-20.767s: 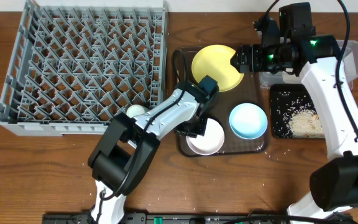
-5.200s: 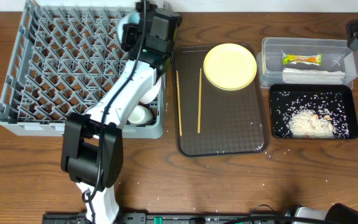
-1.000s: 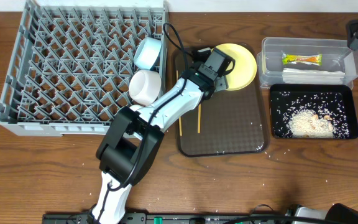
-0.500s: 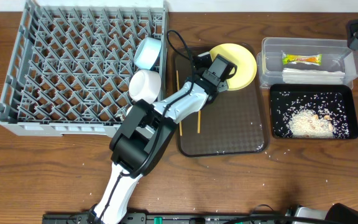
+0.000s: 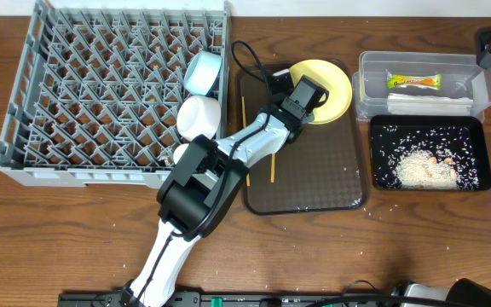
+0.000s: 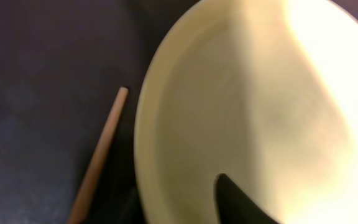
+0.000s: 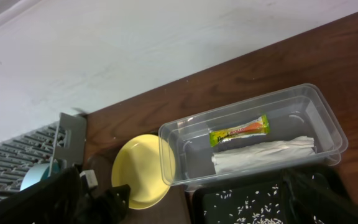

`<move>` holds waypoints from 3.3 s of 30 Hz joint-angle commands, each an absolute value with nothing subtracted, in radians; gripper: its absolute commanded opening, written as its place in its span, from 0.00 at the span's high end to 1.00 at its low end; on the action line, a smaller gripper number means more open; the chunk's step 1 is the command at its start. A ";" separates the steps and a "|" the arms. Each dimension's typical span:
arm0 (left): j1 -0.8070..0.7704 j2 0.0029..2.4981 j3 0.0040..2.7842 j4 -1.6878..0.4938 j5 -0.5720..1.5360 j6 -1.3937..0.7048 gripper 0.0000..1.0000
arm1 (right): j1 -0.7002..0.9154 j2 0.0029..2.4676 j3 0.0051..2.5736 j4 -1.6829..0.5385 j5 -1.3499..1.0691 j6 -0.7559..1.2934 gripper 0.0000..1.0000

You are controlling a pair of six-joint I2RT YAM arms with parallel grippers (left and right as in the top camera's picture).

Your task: Sort waste into correct bins and load items into the dishwasher

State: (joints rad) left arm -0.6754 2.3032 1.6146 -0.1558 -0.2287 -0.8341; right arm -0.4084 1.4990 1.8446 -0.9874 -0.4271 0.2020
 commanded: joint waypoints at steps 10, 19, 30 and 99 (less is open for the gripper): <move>-0.660 2.395 1.579 -0.184 -0.364 -0.831 0.92 | -0.419 1.501 1.845 -0.989 -0.434 0.212 0.01; -0.645 2.334 1.579 -0.192 -0.372 -0.731 0.93 | -0.419 1.501 1.845 -0.989 -0.434 0.212 0.01; -0.645 2.129 1.579 -0.321 -0.290 -0.662 0.92 | -0.419 1.501 1.845 -0.989 -0.434 0.212 0.01; -0.654 2.136 1.552 -0.315 -0.280 -0.797 0.93 | -0.419 1.501 1.845 -0.989 -0.434 0.212 0.01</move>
State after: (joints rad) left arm -0.6697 2.2284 1.5639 -0.2932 -0.2855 -0.8783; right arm -0.4084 1.4990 1.8446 -0.9874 -0.4274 0.2020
